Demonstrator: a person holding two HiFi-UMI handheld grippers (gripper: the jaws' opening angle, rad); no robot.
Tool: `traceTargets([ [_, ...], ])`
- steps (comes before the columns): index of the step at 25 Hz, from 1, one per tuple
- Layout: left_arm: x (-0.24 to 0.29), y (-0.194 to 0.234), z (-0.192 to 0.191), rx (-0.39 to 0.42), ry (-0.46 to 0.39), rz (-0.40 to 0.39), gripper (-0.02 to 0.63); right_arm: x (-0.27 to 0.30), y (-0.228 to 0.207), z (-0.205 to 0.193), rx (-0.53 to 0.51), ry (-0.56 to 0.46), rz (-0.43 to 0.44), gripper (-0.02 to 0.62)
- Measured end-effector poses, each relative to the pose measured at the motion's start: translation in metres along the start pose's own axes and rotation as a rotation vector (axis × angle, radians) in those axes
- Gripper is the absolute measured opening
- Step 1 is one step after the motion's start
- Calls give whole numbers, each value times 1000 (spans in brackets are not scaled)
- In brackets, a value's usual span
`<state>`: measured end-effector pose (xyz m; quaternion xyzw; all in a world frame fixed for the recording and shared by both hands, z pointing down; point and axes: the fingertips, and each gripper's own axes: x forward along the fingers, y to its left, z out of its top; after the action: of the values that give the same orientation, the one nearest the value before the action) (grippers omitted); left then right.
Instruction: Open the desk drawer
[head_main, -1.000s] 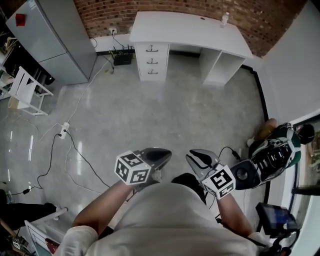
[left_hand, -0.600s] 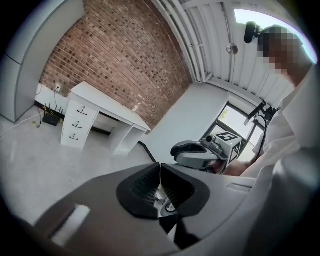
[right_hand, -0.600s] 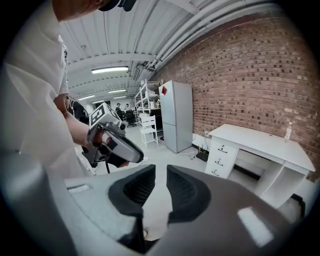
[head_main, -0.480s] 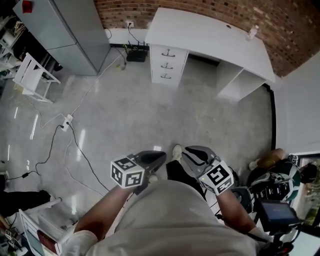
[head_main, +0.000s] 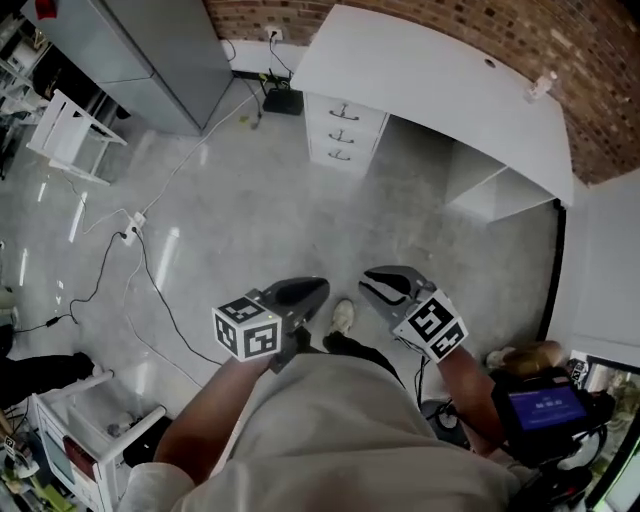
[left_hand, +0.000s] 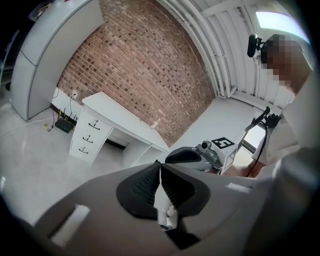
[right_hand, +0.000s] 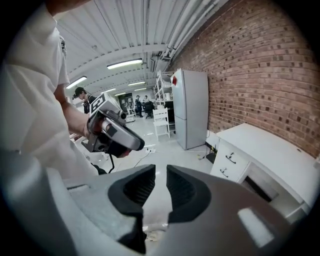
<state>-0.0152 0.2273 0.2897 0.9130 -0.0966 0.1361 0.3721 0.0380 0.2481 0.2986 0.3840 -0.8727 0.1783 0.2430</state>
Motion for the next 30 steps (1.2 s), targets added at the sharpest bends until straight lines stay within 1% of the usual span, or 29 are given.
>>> traceTargets([
  [3,20,16,11,-49,-10,-7,14,14,-27,-2,26,17,13,63],
  [5,27,35,21,-96,-23,-19,14,30,-41,3,39,27,21,63],
  [11,43,111,51,-264,-78,-70,14,81,-83,31,63,44,32,63],
  [16,72,197,65,-407,-138,-92,14,129,-129,36,91,62,13,63],
  [19,98,250,65,-483,-179,-77,23,155,-159,37,89,75,18,63],
  [21,119,288,60,-559,-218,-50,32,171,-180,32,85,101,49,63],
  [23,149,322,60,-642,-265,-52,35,190,-206,22,80,140,97,63],
  [25,183,362,60,-705,-313,-42,35,211,-237,10,71,182,140,63],
  [28,215,420,53,-778,-380,-8,35,234,-263,1,57,234,176,63],
  [30,237,451,50,-800,-403,-2,35,245,-278,-10,50,273,185,63],
])
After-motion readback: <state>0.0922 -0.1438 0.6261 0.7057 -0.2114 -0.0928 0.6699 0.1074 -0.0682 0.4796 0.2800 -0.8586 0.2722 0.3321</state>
